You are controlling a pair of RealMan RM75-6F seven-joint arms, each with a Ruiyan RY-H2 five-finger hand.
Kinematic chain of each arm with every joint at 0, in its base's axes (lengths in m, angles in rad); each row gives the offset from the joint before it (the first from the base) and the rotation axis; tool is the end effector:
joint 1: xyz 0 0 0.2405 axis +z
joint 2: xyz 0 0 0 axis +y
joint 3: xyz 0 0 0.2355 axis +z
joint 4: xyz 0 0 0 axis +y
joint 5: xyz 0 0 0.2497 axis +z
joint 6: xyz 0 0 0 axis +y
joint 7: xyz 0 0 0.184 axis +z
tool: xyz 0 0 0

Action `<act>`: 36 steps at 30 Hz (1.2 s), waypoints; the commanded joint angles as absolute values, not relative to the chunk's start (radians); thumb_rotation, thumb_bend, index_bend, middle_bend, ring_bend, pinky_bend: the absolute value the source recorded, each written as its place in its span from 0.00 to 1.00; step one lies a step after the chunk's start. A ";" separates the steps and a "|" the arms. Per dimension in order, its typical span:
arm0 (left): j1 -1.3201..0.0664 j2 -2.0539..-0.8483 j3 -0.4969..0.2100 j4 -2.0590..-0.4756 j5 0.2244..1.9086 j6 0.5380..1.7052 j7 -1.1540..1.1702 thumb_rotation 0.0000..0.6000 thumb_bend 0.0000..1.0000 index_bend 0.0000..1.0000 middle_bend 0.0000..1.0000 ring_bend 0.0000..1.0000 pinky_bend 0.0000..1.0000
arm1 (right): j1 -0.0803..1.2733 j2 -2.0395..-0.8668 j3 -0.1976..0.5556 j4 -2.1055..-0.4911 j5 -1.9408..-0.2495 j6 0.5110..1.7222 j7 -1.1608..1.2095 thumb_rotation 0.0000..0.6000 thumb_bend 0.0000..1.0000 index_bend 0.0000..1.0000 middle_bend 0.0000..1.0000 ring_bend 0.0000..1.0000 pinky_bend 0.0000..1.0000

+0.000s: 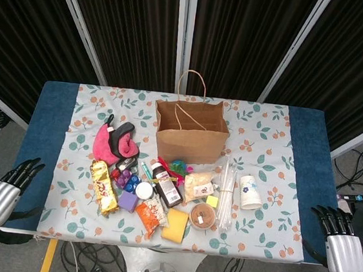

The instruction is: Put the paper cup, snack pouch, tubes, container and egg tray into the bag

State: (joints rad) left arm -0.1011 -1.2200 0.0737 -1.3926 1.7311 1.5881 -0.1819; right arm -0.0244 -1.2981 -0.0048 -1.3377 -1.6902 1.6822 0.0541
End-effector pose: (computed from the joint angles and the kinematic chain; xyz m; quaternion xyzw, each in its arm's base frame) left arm -0.3065 0.1948 0.0819 -0.6580 -0.3660 -0.4397 0.4897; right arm -0.3234 -0.1726 0.0920 0.6110 -0.3302 0.4227 0.5823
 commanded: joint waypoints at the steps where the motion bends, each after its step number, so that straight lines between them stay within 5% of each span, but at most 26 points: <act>1: -0.097 -1.230 0.078 -1.381 1.731 1.590 -0.188 1.00 0.03 0.10 0.14 0.11 0.26 | -0.021 -1.290 0.007 -1.347 -1.664 1.665 0.064 1.00 0.05 0.18 0.18 0.13 0.14; 7: -0.102 -1.248 0.070 -1.364 1.726 1.588 -0.192 1.00 0.03 0.10 0.14 0.11 0.26 | 0.002 -1.281 0.022 -1.374 -1.634 1.615 0.043 1.00 0.05 0.18 0.18 0.13 0.14; 20: -0.111 -1.280 0.069 -1.291 1.733 1.597 -0.258 1.00 0.03 0.10 0.14 0.11 0.26 | 0.223 -1.283 0.090 -1.466 -1.556 1.279 -0.131 1.00 0.05 0.18 0.16 0.10 0.17; 36: -0.132 -1.270 0.066 -1.296 1.746 1.600 -0.273 1.00 0.03 0.10 0.14 0.11 0.26 | 0.301 -1.419 0.104 -1.406 -1.430 1.157 -0.239 1.00 0.01 0.15 0.14 0.06 0.17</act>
